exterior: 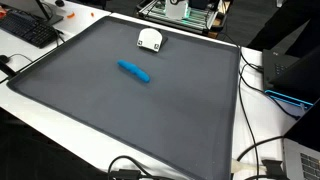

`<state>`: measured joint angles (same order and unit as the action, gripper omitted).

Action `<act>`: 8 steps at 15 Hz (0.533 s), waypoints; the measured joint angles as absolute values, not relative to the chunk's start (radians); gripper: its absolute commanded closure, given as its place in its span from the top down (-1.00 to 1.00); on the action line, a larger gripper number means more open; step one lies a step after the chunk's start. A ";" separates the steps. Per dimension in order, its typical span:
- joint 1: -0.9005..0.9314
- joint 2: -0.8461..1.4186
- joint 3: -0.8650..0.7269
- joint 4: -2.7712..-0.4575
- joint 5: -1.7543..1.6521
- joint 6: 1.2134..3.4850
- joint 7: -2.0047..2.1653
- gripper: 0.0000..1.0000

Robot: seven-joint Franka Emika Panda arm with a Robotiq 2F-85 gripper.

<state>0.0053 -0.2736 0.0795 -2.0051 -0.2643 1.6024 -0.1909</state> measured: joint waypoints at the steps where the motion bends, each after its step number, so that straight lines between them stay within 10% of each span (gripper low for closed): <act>1: 0.005 -0.274 0.079 -2.005 -0.264 1.602 -0.191 1.00; 8: 0.008 -0.270 0.077 -2.048 -0.214 1.604 -0.040 1.00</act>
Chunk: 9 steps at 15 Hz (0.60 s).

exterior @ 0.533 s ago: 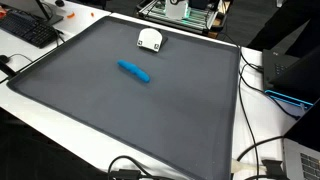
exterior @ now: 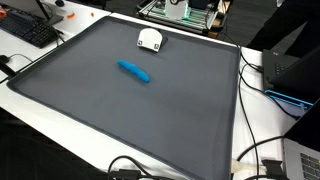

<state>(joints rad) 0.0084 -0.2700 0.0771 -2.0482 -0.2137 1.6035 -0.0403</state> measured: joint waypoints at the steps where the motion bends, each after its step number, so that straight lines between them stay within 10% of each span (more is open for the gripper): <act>1: 0.009 -0.270 0.077 -2.074 -0.190 1.611 0.014 1.00; 9: 0.001 -0.270 0.069 -2.323 0.021 1.733 0.361 1.00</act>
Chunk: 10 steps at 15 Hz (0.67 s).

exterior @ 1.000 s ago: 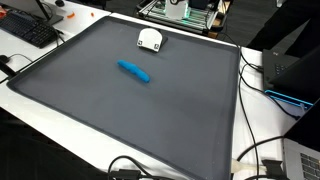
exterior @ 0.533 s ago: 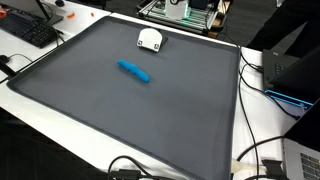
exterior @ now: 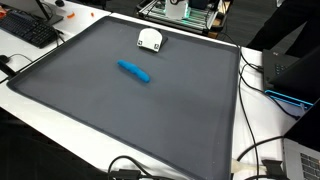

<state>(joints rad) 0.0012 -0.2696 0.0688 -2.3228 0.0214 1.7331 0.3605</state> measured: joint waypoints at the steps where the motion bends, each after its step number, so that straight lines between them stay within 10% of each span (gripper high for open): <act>1: -0.001 -0.269 0.067 -2.349 0.051 1.756 0.395 1.00; 10: -0.008 -0.204 0.065 -2.506 0.310 2.121 0.645 1.00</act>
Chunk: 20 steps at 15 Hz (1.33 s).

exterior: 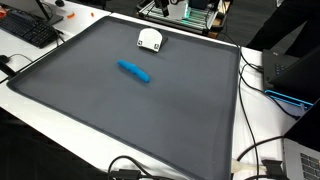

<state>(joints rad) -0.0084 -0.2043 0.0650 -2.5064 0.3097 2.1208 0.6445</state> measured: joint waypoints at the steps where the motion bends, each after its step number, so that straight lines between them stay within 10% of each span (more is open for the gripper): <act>1: -0.008 -0.194 0.065 -2.520 0.335 2.171 0.669 1.00; 20: -0.018 -0.081 0.025 -2.607 0.406 2.400 1.039 1.00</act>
